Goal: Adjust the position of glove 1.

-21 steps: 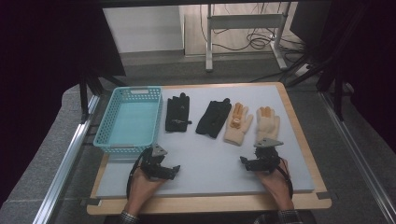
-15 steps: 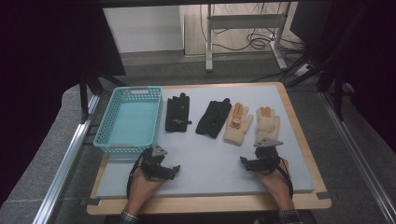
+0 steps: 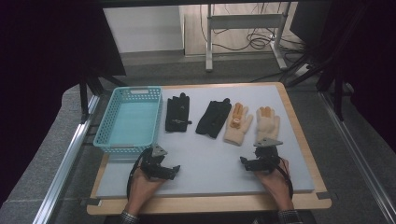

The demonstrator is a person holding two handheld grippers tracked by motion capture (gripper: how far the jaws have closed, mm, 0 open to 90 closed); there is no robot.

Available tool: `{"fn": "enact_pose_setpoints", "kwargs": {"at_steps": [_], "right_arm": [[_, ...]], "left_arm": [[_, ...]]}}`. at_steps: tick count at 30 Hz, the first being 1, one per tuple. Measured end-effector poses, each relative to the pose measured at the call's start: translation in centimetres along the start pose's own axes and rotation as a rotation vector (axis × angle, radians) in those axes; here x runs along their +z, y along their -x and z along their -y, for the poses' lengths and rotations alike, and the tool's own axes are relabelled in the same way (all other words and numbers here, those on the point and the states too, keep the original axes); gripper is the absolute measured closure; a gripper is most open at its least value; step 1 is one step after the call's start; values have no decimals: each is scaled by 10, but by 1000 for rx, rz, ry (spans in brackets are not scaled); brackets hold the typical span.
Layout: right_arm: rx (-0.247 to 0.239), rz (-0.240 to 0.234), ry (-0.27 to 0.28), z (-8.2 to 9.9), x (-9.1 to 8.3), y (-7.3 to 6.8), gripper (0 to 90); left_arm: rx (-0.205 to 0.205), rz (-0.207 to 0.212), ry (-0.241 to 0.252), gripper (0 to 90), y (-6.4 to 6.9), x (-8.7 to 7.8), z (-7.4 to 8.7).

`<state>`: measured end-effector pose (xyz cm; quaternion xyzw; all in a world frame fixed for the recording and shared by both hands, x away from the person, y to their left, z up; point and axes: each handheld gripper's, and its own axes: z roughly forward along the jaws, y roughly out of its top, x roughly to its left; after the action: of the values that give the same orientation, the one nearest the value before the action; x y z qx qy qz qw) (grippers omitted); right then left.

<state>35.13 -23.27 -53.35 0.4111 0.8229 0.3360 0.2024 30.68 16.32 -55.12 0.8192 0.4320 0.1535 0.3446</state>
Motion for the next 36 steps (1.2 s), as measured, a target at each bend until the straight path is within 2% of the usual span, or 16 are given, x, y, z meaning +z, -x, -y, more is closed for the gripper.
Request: {"fn": "enact_pose_setpoints", "kwargs": {"at_steps": [12,19,29,36], "right_arm": [[0,-5,6,0,-2,-2,146],[-2,-28,8,-3,-5,-4,149],[33,-92,37,-28,-5,-3,157],[23,-87,44,-49,1,-1,157]], "left_arm": [[-1,0,1,33,0,0,0],[-1,1,1,33,0,0,0],[-1,1,1,33,0,0,0],[-1,1,1,33,0,0,0]]}}
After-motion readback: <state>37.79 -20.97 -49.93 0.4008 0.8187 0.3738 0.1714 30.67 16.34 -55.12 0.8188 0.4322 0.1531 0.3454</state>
